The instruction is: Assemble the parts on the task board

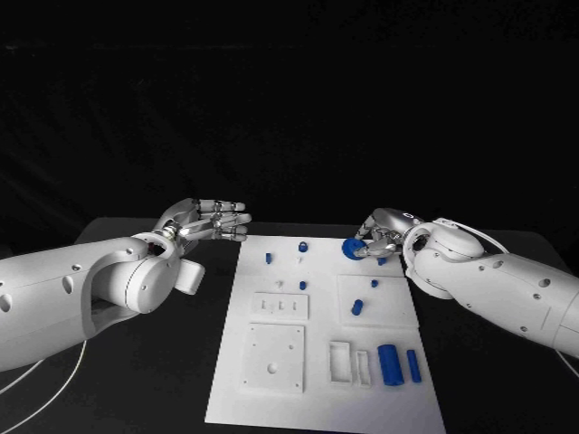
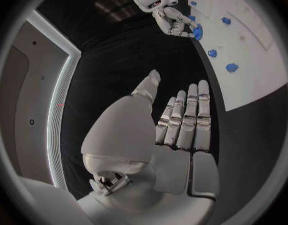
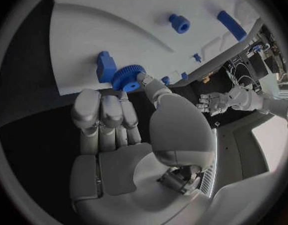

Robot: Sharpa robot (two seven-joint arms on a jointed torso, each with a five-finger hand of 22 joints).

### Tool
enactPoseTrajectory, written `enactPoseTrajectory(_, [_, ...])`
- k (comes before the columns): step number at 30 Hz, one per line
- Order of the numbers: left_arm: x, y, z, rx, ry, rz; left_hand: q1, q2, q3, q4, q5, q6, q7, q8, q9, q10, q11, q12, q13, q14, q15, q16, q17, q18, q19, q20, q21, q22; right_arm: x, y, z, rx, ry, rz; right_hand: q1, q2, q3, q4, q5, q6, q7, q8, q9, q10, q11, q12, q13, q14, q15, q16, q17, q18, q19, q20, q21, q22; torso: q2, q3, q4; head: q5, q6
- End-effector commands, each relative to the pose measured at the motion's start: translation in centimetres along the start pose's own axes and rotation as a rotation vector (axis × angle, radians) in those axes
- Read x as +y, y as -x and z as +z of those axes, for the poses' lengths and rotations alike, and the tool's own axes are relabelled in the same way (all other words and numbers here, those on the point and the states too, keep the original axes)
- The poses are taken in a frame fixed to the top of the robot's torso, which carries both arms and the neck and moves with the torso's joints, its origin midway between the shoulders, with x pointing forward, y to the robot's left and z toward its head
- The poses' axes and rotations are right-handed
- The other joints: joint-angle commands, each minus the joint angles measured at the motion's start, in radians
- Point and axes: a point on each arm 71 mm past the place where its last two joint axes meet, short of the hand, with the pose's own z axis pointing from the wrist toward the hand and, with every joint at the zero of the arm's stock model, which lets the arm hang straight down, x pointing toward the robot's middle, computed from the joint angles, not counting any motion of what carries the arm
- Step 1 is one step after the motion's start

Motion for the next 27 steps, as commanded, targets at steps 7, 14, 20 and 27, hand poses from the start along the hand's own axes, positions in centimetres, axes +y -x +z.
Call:
enactPoseTrajectory(7, [-0.2,-0.2,0.0,0.017,-0.012,-0.001,-0.002,-0.002,-0.002,-0.001,0.0,-0.003,-0.005,0.002,-0.002,-0.006,-0.004,0.003,0.002,-0.007,0.001,-0.003,-0.001,0.014,-0.003,0.003,0.004,-0.002,1.1,-0.4,-0.5,-0.067,0.013,-0.076,0.002,-0.002,0.039,-0.005,-0.003,0.04,-0.01,0.005,0.006,0.012,-0.013,0.009,0.005,0.003,-0.008,-0.002,0.004,0.009,0.058,-0.009,-0.004,0.004,-0.001,-0.0003,-0.0012,0.002,-0.002])
enactPoseTrajectory(14, [-0.2,0.0,0.0,0.012,-0.012,0.0,-0.002,-0.002,-0.002,-0.001,0.0,-0.003,-0.005,0.002,-0.002,-0.006,-0.004,0.003,0.002,-0.007,0.001,-0.003,-0.001,0.014,-0.003,0.003,0.004,-0.002,2.8,0.4,-1.3,-0.165,0.05,-0.077,0.006,-0.01,0.062,0.003,-0.019,0.061,-0.016,0.005,0.008,0.019,-0.018,0.013,0.011,0.004,-0.012,-0.005,0.004,0.007,0.059,-0.013,-0.006,0.0,-0.002,-0.0012,0.0002,0.0,-0.003])
enactPoseTrajectory(20, [-0.2,0.1,0.0,0.007,-0.013,0.001,-0.002,-0.002,-0.002,-0.001,0.0,-0.003,-0.005,0.002,-0.002,-0.006,-0.004,0.003,0.002,-0.007,0.001,-0.003,-0.001,0.014,-0.003,0.003,0.004,-0.002,5.0,0.8,-2.1,-0.2,0.109,-0.069,0.008,-0.013,0.071,0.007,-0.02,0.065,-0.017,0.005,0.008,0.021,-0.018,0.014,0.012,0.004,-0.012,-0.004,0.005,0.007,0.059,-0.014,-0.005,-0.002,-0.002,-0.0004,0.0004,0.002,0.006])
enactPoseTrajectory(27, [-0.2,0.1,0.0,0.006,-0.014,0.002,-0.002,-0.002,-0.002,-0.001,0.0,-0.003,-0.005,0.002,-0.002,-0.006,-0.004,0.003,0.002,-0.007,0.001,-0.003,-0.001,0.014,-0.003,0.003,0.004,-0.002,7.9,0.6,-2.5,-0.209,0.178,-0.069,0.008,-0.014,0.071,0.009,-0.022,0.065,-0.017,0.005,0.007,0.021,-0.018,0.013,0.013,0.004,-0.012,-0.005,0.005,0.006,0.058,-0.014,-0.005,-0.003,0.0,-0.0005,0.0001,0.007,0.006])
